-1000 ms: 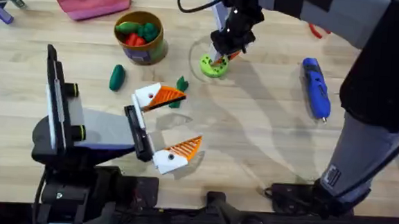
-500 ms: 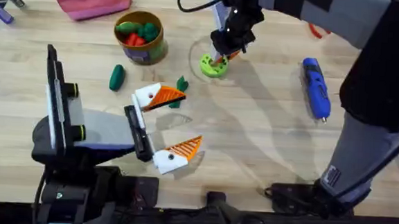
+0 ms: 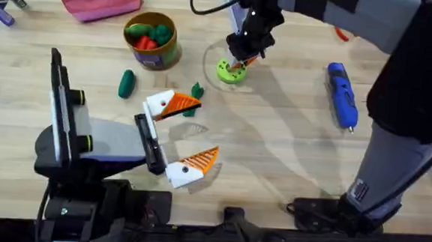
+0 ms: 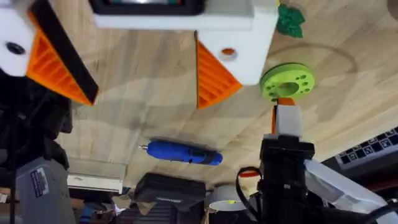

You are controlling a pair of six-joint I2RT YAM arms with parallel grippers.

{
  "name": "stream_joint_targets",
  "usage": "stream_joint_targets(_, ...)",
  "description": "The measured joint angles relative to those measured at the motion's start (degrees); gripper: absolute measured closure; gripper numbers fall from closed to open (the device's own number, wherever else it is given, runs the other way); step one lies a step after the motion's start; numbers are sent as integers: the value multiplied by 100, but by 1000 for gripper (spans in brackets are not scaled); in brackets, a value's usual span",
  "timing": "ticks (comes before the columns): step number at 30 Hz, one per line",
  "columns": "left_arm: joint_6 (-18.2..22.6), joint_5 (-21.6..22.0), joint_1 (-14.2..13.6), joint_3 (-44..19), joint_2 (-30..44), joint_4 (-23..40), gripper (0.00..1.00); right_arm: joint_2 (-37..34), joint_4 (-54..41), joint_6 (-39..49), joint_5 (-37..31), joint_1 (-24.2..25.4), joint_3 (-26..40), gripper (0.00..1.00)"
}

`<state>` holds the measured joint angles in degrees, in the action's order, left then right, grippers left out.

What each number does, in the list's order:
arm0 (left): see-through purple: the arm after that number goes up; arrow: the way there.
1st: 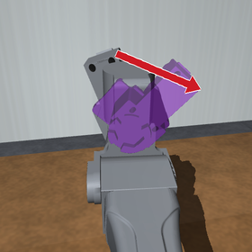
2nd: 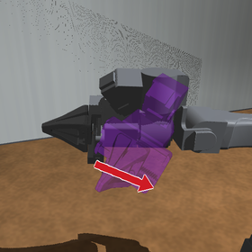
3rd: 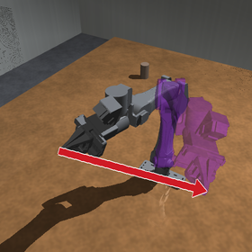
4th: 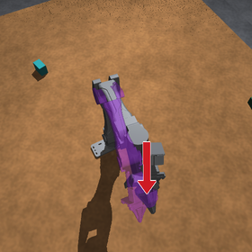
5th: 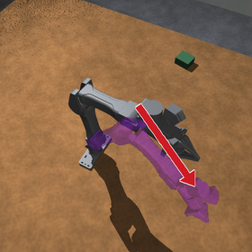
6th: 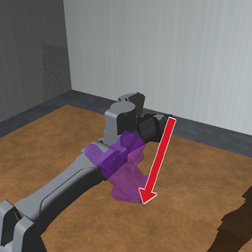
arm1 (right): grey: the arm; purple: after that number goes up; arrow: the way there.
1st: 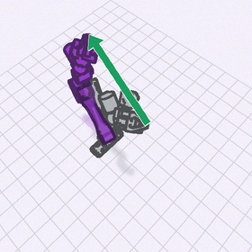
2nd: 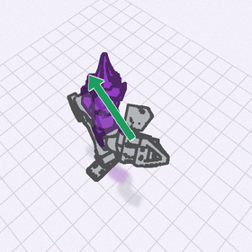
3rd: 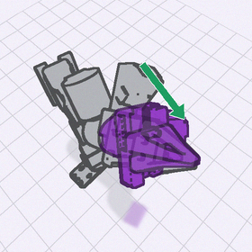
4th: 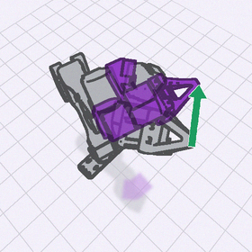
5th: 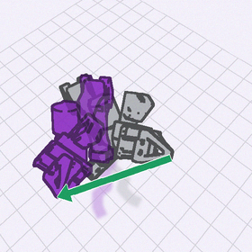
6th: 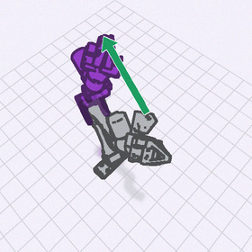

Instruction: Pick up the gripper from the table and insert it into the empty holder that is missing its gripper. Then pick up a screw, insert it into the mounting hole, and use the screwdriver to tighten it. Finally, clean up the table by picking up the vegetable and placing it into the bucket.

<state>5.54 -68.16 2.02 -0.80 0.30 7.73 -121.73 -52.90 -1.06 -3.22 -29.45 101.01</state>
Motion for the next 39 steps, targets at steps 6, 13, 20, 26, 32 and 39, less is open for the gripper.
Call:
stream_joint_targets(6,0,0,0,0,0,0,15,0,-34,0,0,-2,0,826)
stream_joint_targets(13,0,0,0,0,0,0,15,0,-48,0,-56,-2,0,827)
stream_joint_targets(20,0,0,0,0,0,0,15,-7,-72,0,-61,-2,0,832)
stream_joint_targets(26,0,0,0,0,0,0,15,-39,-74,0,-61,-2,0,835)
stream_joint_targets(32,0,0,0,0,0,0,16,-110,-66,0,-61,-2,2,835)
stream_joint_targets(39,0,0,0,0,1,0,15,-111,-39,0,-61,-2,2,835)
